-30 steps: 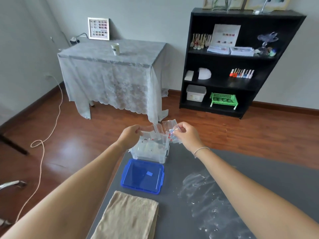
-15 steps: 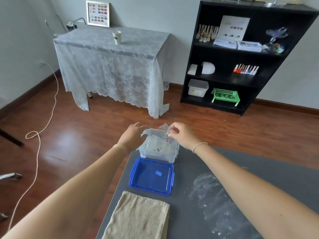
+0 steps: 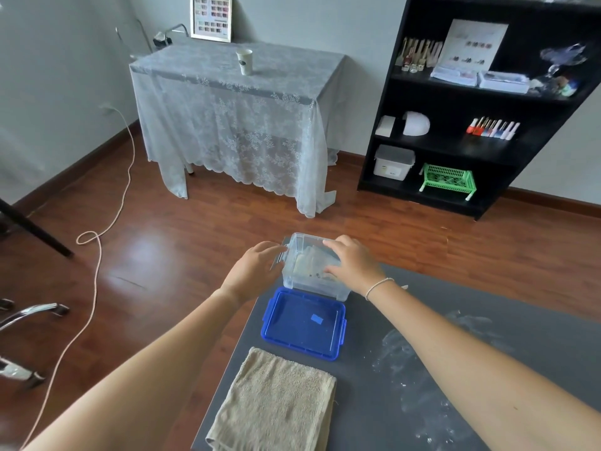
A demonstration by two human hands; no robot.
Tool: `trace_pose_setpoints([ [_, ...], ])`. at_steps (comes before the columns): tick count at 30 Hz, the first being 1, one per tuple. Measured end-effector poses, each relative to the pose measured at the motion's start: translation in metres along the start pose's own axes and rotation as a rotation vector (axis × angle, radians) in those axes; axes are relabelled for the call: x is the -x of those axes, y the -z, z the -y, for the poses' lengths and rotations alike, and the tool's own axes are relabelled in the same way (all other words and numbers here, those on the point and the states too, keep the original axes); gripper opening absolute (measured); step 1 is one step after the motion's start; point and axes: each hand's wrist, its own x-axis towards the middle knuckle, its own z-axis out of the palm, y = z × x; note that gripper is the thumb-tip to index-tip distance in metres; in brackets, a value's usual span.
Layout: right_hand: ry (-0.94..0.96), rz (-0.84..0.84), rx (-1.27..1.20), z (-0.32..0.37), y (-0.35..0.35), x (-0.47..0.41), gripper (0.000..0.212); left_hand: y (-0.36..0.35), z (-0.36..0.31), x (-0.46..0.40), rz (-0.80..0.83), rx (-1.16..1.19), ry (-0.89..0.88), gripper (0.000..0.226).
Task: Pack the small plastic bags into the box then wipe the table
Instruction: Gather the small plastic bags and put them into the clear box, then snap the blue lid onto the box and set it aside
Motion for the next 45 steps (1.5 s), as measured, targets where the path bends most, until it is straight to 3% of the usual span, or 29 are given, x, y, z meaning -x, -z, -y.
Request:
trace_pose_setpoints([
  [6,0.038,-0.279,-0.137,-0.003,0.005,0.027,0.03,-0.009,0.011,0.015,-0.073,0.117,0.141,0.037],
  [11,-0.028,-0.492,-0.273,-0.013,-0.019,0.079,0.006,-0.023,0.026,0.043,-0.032,0.162,0.23,0.034],
  [14,-0.006,-0.4,-0.227,-0.018,-0.042,0.106,0.012,-0.031,0.031,0.056,0.012,0.122,0.238,0.033],
  [19,0.053,-0.031,-0.029,-0.025,-0.068,0.127,0.063,-0.032,0.038,0.073,0.184,-0.091,0.081,0.048],
  [23,0.06,0.028,0.039,-0.03,-0.075,0.131,0.077,-0.031,0.04,0.079,0.281,-0.14,0.041,0.066],
  [28,0.082,0.005,0.03,-0.031,-0.078,0.136,0.055,-0.029,0.045,0.087,0.322,-0.218,-0.035,0.077],
  [35,0.139,-0.117,-0.051,-0.024,-0.081,0.144,0.014,-0.025,0.039,0.09,0.253,-0.183,-0.051,0.067],
  [45,0.176,-0.21,-0.2,-0.008,-0.071,0.152,0.01,-0.011,0.022,0.102,0.087,-0.11,-0.148,0.029],
])
